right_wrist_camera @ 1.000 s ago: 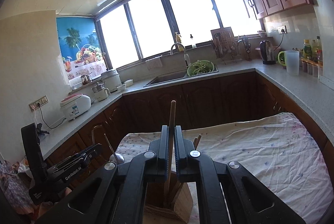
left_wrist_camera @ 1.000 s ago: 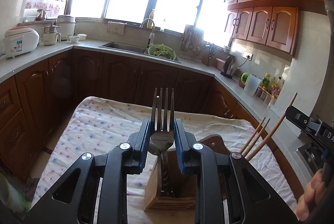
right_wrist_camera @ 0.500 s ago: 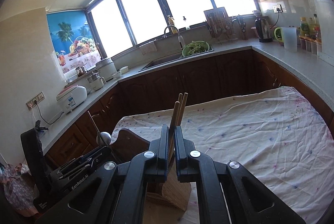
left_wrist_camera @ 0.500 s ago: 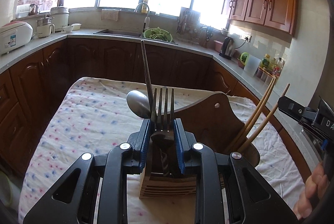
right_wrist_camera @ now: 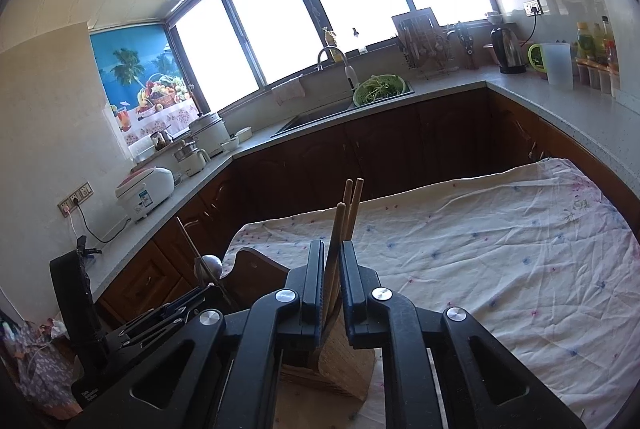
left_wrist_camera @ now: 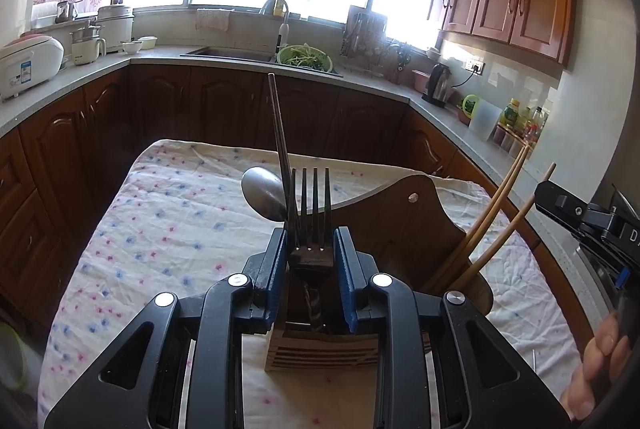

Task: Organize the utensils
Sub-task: 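Open the left tool over the holder while the right tool releases its chopstick, then move the left tool to a wooden chopstick while the right tool reaches a thin steel rod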

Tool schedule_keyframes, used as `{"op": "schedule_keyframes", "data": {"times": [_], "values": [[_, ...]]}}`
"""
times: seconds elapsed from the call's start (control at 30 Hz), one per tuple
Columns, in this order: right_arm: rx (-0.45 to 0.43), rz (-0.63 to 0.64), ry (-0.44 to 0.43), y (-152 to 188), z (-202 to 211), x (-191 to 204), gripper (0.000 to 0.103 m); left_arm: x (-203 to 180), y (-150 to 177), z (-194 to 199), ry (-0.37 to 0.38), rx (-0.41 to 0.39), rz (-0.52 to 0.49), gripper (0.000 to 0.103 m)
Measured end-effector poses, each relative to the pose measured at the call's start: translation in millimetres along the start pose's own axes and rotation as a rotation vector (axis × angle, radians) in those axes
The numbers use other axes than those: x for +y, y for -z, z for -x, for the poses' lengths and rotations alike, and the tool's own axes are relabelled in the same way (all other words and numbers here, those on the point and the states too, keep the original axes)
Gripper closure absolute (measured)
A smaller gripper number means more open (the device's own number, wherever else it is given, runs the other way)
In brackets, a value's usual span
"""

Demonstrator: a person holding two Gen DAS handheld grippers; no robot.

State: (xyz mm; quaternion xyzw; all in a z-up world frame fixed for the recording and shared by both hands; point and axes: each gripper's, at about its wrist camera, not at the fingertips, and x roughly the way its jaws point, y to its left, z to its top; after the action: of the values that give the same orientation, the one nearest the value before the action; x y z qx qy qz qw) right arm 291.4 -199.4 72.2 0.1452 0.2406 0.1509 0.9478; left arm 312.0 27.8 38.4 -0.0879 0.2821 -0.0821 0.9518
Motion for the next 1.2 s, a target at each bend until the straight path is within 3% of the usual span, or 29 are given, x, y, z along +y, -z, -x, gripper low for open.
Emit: {"op": "schedule_keyframes", "data": {"times": [0.07,0.1,0.17,0.3,0.37,0.43,0.57,0.9,1.2], "values": [[-0.013,-0.008,-0.014,-1,6,-1,0.061,0,0,4,0.007,-0.001,-0.001,0.07],[-0.019,-0.011,-0.018,-2,9,-1,0.055,-1,1,8,0.011,-0.005,0.001,0.066],[-0.039,-0.024,-0.026,-2,18,-3,0.039,-2,3,16,0.016,-0.016,0.013,0.04],[-0.07,-0.049,-0.042,-1,37,-9,0.026,-8,10,35,0.036,-0.034,0.005,0.035],[-0.085,-0.069,-0.048,2,50,-14,0.008,-8,15,47,0.047,-0.044,0.015,0.027],[-0.105,-0.097,-0.064,8,63,-22,0.0,-8,22,58,0.045,-0.042,0.024,0.021],[-0.112,-0.115,-0.035,23,89,-36,0.0,-10,43,74,0.046,-0.019,0.027,0.013],[-0.083,-0.134,0.089,73,148,-75,0.0,-17,93,85,0.07,0.114,0.045,0.013],[-0.003,-0.154,0.201,117,175,-114,0.0,-37,128,74,0.089,0.215,0.025,0.013]]}}
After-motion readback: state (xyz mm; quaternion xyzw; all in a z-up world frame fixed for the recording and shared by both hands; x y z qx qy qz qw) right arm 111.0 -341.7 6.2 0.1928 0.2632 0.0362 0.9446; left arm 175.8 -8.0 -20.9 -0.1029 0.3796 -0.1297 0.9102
